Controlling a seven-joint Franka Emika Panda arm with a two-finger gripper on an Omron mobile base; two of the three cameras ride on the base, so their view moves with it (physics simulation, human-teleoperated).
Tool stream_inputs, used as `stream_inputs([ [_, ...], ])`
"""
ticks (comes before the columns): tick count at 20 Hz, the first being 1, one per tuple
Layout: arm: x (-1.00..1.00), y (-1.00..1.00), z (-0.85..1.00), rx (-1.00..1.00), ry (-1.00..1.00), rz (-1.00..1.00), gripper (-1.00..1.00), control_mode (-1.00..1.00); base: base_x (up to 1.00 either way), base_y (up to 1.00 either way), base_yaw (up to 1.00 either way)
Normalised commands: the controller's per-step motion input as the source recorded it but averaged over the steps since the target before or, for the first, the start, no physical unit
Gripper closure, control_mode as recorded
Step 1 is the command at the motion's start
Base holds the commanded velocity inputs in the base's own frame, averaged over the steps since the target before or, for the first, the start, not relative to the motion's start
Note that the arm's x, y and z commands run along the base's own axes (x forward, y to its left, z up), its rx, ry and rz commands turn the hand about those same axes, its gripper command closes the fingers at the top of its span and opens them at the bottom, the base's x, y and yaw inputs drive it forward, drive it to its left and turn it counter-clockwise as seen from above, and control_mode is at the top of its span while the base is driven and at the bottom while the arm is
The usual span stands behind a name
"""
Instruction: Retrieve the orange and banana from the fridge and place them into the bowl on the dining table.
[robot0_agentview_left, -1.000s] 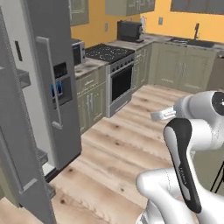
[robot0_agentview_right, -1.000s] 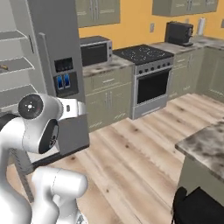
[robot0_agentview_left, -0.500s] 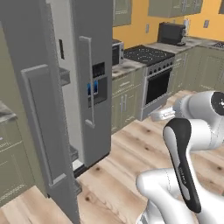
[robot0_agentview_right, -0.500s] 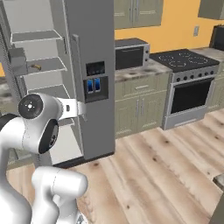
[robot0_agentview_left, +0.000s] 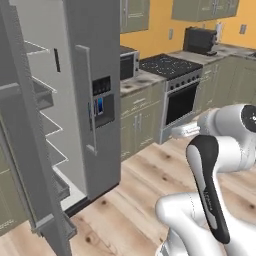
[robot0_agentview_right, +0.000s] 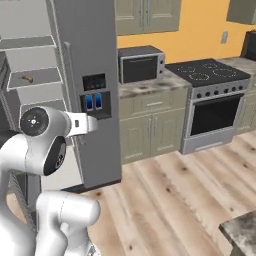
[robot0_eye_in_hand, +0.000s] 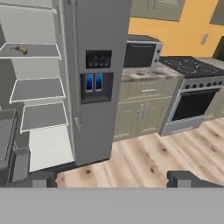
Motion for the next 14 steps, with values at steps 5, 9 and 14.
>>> stream_inputs([
  [5,0.00,0.00,0.00,0.00,0.00,0.00,-1.00,1.00,0.76,0.00,0.34],
  [9,0.00,0.00,0.00,0.00,0.00,0.00,-1.00,1.00,0.69,0.00,0.41],
  [14,0.00,0.00,0.00,0.00,0.00,0.00,-1.00,1.00,0.41,-0.24,0.32],
])
